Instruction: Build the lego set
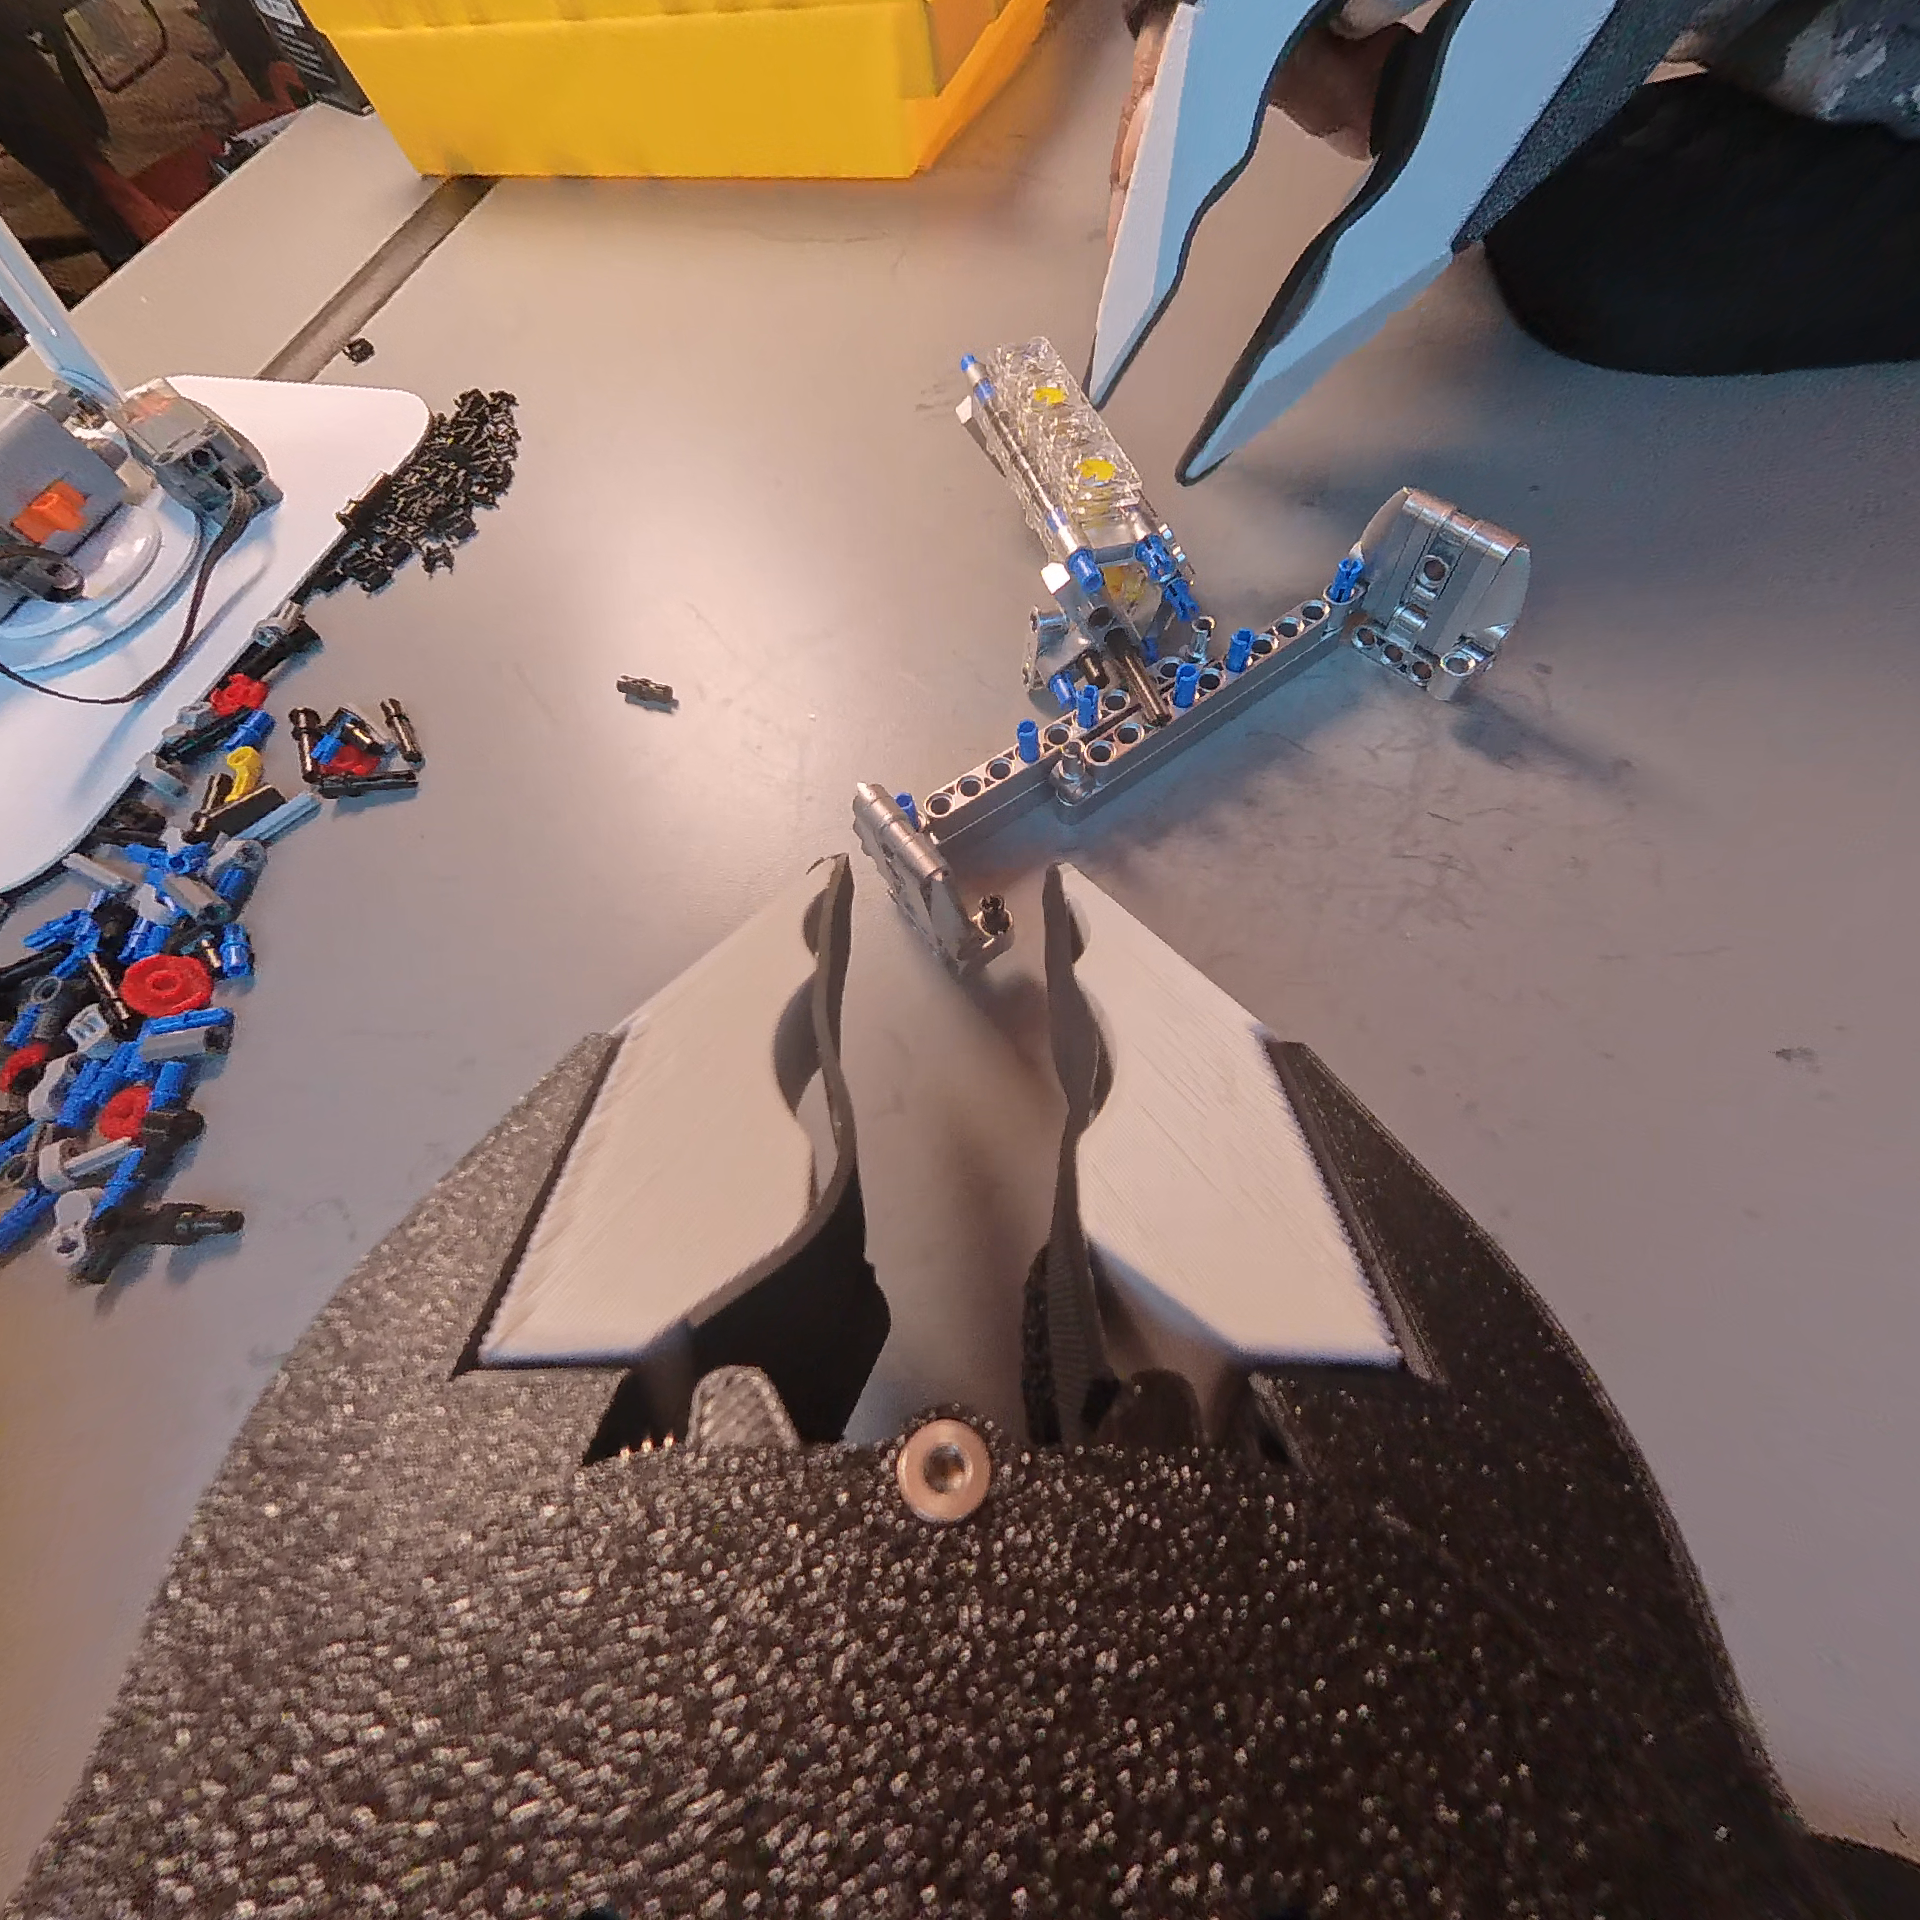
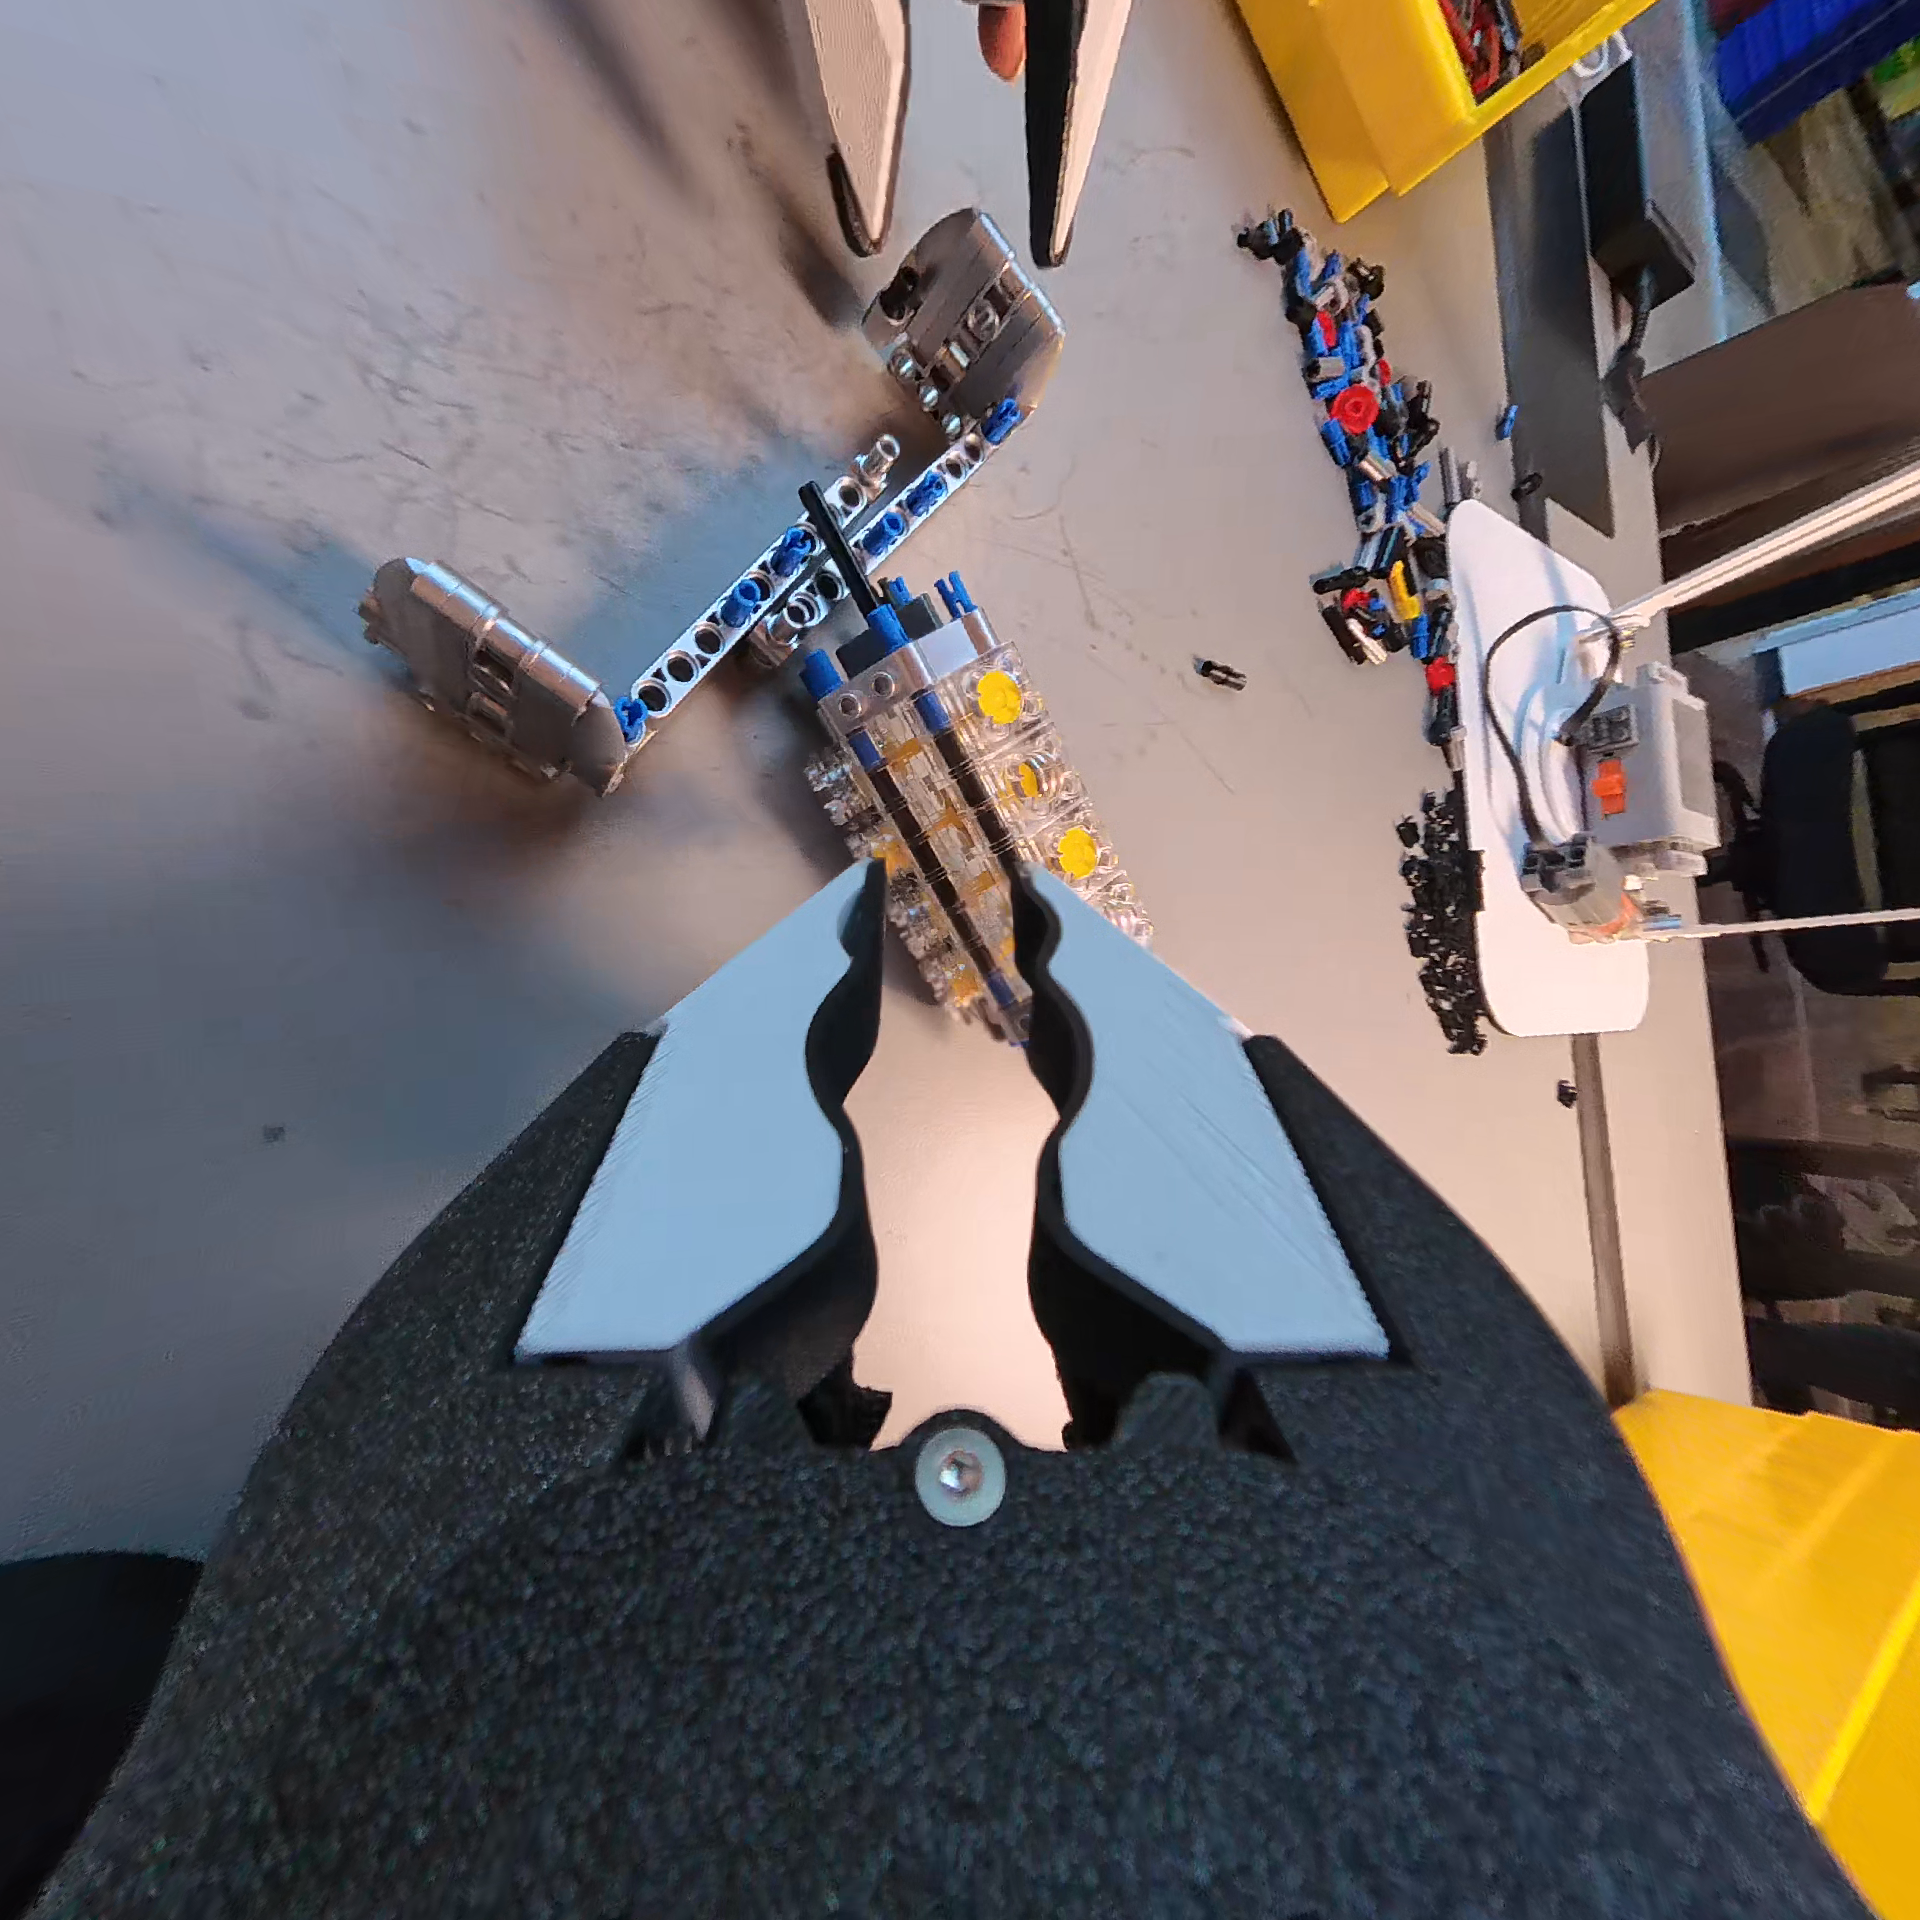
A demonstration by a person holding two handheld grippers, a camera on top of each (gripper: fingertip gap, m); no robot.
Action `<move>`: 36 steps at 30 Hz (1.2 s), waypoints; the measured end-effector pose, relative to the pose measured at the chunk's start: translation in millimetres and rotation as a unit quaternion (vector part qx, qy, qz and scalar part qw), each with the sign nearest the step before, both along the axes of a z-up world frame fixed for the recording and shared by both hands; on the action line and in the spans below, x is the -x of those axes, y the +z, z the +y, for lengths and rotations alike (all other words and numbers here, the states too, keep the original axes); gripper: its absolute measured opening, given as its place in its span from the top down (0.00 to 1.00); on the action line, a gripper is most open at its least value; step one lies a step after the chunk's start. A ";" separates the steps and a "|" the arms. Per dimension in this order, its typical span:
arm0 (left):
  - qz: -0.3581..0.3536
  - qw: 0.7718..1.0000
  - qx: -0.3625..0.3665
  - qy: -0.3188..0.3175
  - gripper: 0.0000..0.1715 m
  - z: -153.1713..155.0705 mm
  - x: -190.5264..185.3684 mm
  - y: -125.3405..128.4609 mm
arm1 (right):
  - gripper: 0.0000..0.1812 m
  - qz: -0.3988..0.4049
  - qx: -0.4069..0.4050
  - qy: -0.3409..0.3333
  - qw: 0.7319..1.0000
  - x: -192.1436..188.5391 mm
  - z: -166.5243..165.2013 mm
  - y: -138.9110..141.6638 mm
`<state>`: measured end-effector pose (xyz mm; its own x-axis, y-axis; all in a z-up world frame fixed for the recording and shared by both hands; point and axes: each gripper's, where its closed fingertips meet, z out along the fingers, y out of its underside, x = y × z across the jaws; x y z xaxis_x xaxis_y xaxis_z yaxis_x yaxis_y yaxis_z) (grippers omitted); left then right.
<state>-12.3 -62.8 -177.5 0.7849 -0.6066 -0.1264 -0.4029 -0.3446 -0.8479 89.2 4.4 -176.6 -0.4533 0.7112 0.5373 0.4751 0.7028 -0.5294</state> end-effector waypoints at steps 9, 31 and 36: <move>-0.043 0.997 0.052 0.041 0.95 5.6 11.5 -6.0 | 0.75 0.023 -0.014 -0.005 1.000 10.2 5.2 1.7; -0.011 0.971 0.144 -0.191 0.57 17.0 9.7 -20.0 | 0.87 -0.212 0.262 0.042 0.940 6.2 17.7 -9.6; -0.034 0.960 0.154 -0.231 0.65 24.3 0.4 -17.5 | 0.87 -0.247 0.368 0.012 0.896 6.5 21.9 -10.2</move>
<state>-12.7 -38.5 -195.0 0.4241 -0.8920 0.1567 -0.5195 -0.3813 -0.7646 82.7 26.3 -186.7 -0.5272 0.7768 -0.3445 0.7688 0.2633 -0.5828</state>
